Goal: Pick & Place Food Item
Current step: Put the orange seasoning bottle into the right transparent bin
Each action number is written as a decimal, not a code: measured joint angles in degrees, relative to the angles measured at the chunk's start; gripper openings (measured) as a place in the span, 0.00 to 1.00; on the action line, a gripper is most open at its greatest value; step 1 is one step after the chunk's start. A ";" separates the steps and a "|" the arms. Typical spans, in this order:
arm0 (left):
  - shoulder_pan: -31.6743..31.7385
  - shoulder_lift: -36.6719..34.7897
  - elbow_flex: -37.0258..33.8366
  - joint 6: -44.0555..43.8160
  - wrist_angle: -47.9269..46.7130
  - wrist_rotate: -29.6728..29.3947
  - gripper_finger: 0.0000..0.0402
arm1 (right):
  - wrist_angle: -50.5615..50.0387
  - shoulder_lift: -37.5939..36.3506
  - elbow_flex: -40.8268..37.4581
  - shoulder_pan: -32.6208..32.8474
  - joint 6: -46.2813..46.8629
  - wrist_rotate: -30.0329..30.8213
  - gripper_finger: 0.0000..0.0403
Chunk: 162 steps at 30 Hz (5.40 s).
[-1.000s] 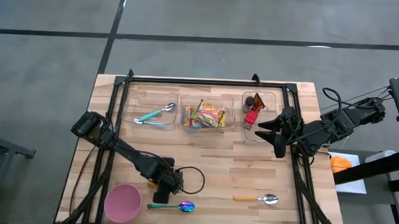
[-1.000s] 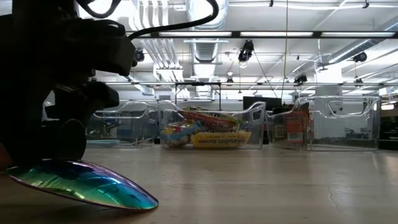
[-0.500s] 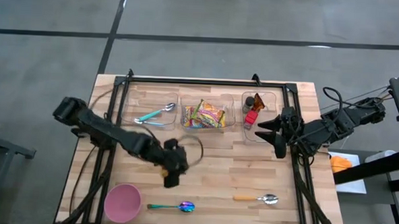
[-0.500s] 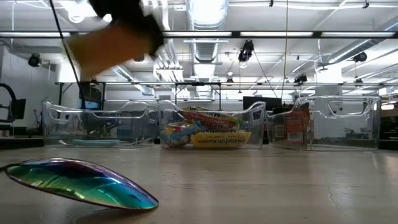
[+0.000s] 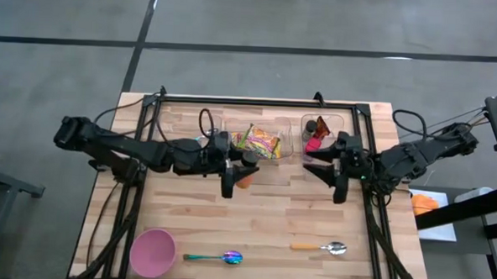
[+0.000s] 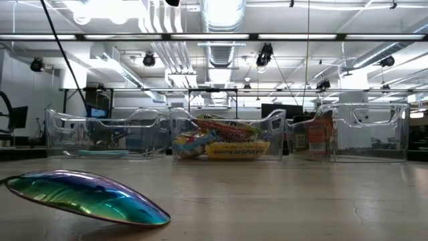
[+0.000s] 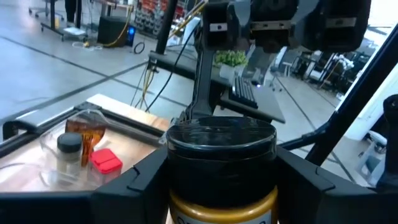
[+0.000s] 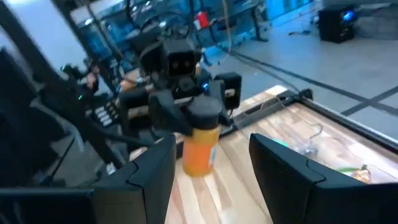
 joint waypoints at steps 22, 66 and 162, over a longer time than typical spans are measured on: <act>0.74 0.15 0.28 8.91 6.83 0.20 0.53 | 23.85 14.24 -0.02 -9.09 3.93 -10.20 0.50; 3.72 -1.56 0.41 7.56 4.25 2.61 0.53 | -2.74 15.74 8.58 -9.92 0.91 -9.95 0.50; 3.77 -1.40 2.86 4.50 1.68 8.66 0.73 | 12.85 26.79 10.38 -12.87 -12.60 -11.08 0.32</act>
